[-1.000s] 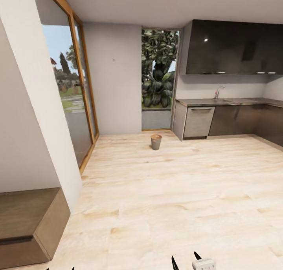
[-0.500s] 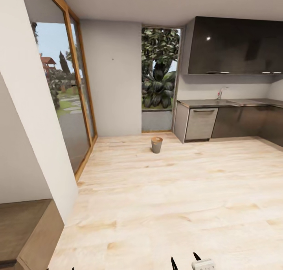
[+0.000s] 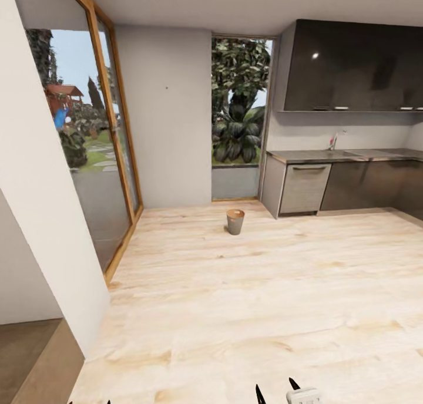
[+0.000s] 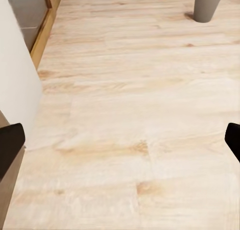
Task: Put the three can of soda from the living room inside the tash can in the kitchen.
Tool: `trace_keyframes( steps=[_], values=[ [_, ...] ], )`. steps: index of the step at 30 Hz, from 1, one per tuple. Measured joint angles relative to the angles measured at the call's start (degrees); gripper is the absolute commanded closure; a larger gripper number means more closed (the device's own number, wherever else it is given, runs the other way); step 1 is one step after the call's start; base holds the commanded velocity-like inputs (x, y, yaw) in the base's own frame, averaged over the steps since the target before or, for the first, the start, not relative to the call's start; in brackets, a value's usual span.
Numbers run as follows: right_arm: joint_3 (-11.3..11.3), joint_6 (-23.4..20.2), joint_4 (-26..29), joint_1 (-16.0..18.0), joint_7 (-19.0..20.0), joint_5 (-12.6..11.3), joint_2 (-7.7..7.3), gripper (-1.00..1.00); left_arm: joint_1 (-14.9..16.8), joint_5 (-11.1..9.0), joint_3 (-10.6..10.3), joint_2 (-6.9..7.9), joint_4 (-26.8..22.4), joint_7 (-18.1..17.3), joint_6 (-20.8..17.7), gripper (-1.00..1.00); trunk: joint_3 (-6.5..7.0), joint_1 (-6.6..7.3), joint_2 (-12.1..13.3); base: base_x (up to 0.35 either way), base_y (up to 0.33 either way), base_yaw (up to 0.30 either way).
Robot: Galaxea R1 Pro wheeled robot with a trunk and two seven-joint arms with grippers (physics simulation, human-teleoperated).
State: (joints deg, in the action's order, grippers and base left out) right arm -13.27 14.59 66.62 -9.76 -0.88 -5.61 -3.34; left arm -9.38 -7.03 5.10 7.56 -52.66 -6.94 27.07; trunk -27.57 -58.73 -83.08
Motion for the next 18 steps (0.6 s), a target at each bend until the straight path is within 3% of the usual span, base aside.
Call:
trace_keyframes(
  steps=[18],
  values=[
    [0.0, 0.0, 0.0, 0.0, 0.0, 0.1, 0.00, -1.00, 0.0, 0.0, 0.0, -0.06, 0.0, 0.0, -0.1, -1.00, 0.00, 0.00, 0.0, 0.323, -0.001, 0.000]
  ],
)
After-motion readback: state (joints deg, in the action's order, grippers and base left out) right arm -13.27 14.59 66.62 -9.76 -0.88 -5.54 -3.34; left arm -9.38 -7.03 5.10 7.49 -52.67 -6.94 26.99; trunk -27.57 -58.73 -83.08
